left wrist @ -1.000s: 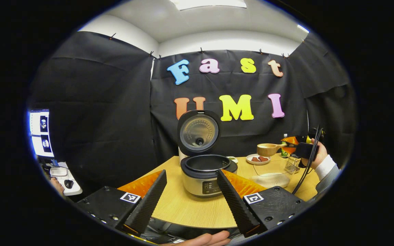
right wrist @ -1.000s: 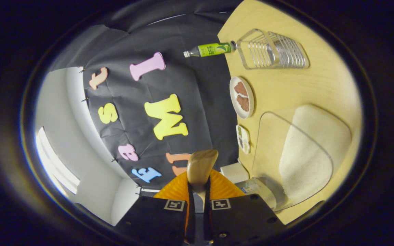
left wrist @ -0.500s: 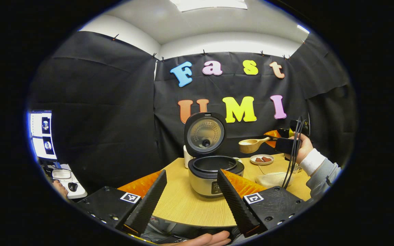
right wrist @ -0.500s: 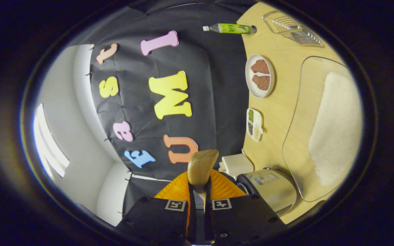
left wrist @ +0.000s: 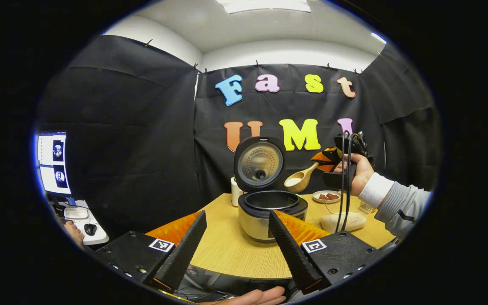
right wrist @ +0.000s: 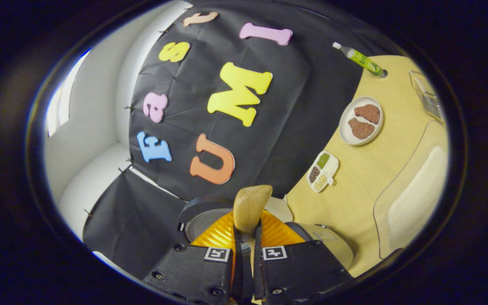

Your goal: Close the left gripper, press the button to open the rice cooker; take a wooden spoon from the chopstick holder with the right hand, scoop a spoonful of rice and pour it into the rice cooker, then put the wooden spoon back into the chopstick holder.

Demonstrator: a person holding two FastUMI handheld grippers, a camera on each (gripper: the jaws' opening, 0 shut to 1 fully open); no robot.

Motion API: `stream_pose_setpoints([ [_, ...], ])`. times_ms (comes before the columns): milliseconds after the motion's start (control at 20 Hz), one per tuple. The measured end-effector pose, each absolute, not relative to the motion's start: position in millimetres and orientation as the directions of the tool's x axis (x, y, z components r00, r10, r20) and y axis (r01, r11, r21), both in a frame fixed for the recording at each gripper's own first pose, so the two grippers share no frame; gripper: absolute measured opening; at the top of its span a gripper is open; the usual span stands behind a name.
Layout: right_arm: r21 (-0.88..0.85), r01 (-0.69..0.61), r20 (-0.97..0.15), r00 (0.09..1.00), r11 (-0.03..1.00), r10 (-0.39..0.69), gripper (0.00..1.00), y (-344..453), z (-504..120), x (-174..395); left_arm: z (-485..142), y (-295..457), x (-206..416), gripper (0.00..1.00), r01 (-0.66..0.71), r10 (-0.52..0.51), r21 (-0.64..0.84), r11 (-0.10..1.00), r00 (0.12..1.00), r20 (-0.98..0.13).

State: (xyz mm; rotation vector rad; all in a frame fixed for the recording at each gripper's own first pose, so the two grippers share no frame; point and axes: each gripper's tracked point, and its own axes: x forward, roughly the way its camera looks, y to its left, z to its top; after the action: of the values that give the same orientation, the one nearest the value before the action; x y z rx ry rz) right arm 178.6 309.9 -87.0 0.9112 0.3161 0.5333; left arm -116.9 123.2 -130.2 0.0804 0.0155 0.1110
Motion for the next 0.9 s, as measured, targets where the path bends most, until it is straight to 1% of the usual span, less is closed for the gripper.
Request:
stream_pose_setpoints([
  [100, 0.756, -0.326, -0.056, 0.832, 0.567, 0.552, 0.14, 317.1, -90.9, 175.3, -132.1, 127.0, -117.4, 0.94, -0.113, 0.114, 0.077, 0.991, 0.993, -0.013],
  [350, 0.630, -0.418, -0.036, 0.826, 0.654, 0.562, 0.14, 337.8, -71.8, 159.4, -136.8, 132.7, -116.3, 0.94, -0.123, 0.124, 0.061, 0.991, 0.992, -0.023],
  [500, 0.504, -0.466, -0.017, 0.837, 0.728, 0.547, 0.15, 343.0, -62.6, 153.0, -141.3, 134.7, -118.3, 0.94, -0.124, 0.126, 0.063, 0.990, 0.991, -0.033],
  [650, 0.390, -0.495, 0.006, 0.845, 0.776, 0.535, 0.14, 349.7, -54.9, 146.0, -140.4, 136.8, -119.4, 0.94, -0.128, 0.130, 0.064, 0.990, 0.991, -0.035],
  [700, 0.346, -0.497, 0.007, 0.849, 0.796, 0.528, 0.12, 350.7, -54.3, 145.1, -140.9, 135.4, -119.5, 0.94, -0.125, 0.128, 0.064, 0.990, 0.991, -0.036],
  [750, 0.298, -0.502, 0.009, 0.852, 0.812, 0.524, 0.14, 350.9, -55.1, 141.8, -141.3, 134.5, -119.5, 0.94, -0.126, 0.128, 0.066, 0.990, 0.991, -0.037],
  [900, 0.158, -0.521, 0.050, 0.853, 0.839, 0.520, 0.14, 357.7, -49.7, 132.9, -144.2, 132.9, -118.5, 0.94, -0.121, 0.124, 0.074, 0.990, 0.991, -0.045],
])
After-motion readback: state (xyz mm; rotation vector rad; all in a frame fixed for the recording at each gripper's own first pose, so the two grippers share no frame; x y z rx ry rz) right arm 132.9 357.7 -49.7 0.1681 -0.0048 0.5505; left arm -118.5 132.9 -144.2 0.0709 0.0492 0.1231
